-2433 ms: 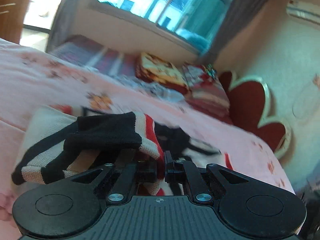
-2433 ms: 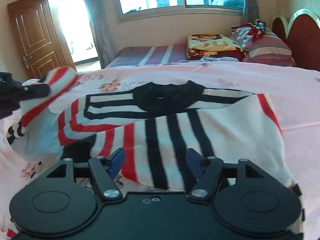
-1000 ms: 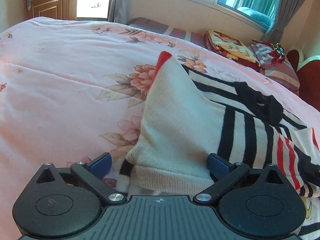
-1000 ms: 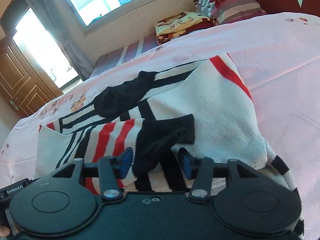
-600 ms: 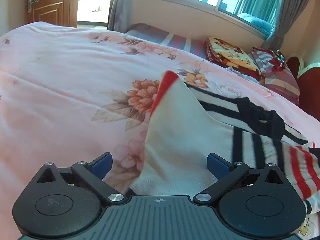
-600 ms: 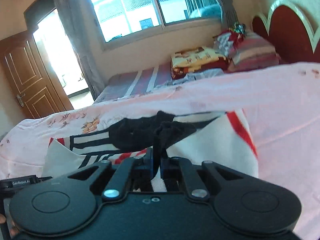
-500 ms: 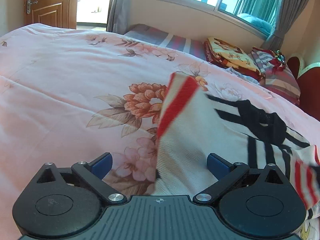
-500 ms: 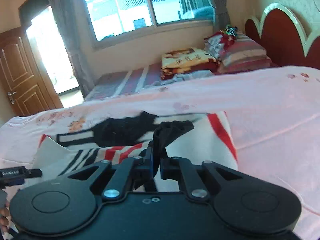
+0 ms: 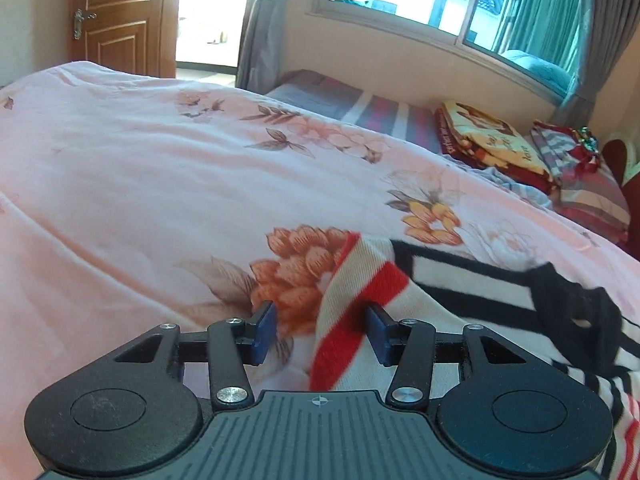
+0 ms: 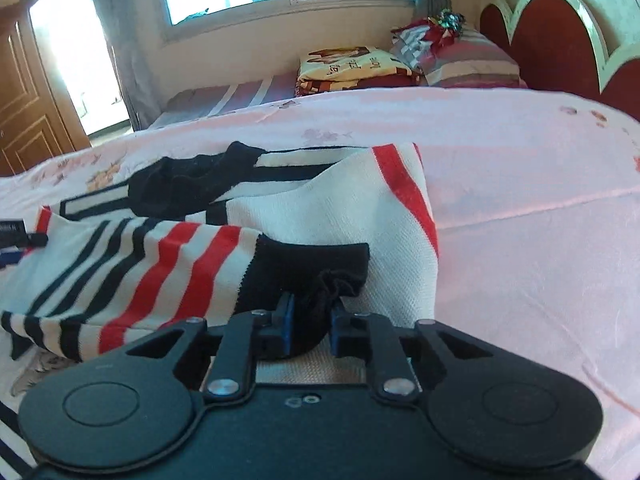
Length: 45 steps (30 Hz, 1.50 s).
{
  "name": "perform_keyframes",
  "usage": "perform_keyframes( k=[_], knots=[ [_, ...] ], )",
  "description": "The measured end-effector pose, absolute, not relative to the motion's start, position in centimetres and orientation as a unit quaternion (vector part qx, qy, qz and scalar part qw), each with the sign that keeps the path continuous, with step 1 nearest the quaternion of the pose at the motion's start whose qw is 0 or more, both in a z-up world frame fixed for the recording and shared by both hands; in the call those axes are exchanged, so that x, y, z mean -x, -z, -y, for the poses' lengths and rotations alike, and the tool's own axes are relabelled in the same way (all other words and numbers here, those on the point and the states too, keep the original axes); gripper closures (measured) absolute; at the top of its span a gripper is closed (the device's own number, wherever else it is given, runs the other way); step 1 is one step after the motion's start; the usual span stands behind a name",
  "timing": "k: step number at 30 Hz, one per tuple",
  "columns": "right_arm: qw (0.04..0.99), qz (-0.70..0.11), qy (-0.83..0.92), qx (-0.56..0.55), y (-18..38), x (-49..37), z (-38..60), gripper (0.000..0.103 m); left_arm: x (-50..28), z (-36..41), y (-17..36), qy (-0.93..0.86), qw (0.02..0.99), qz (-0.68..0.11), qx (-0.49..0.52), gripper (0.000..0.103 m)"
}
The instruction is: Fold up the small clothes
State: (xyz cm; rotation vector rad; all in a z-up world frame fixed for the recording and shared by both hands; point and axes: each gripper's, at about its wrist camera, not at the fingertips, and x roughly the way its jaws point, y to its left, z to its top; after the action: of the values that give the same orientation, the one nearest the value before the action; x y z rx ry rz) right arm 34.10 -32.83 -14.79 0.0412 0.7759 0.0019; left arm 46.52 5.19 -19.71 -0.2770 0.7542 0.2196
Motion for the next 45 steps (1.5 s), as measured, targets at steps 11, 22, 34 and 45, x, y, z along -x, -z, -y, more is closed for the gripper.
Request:
perform_keyframes(
  k=[11,22,34,45],
  knots=[
    [0.937,-0.344,-0.058,-0.032,11.4,-33.1,30.4,0.069,-37.9,-1.7,15.3,-0.024,0.933,-0.351,0.078,0.053],
    [0.923,-0.378,-0.053,0.044,14.4,-32.5,29.8,0.055,-33.4,0.0,17.9,-0.008,0.935,-0.355,0.023,0.053],
    [0.921,-0.385,-0.047,0.023,15.1,-34.3,29.6,0.059,-36.0,2.6,18.4,0.003,0.935,-0.355,-0.001,0.048],
    [0.922,-0.381,-0.062,0.021,13.7,-37.5,28.3,0.059,-42.0,2.6,17.7,-0.032,0.925,-0.378,-0.002,0.046]
  ],
)
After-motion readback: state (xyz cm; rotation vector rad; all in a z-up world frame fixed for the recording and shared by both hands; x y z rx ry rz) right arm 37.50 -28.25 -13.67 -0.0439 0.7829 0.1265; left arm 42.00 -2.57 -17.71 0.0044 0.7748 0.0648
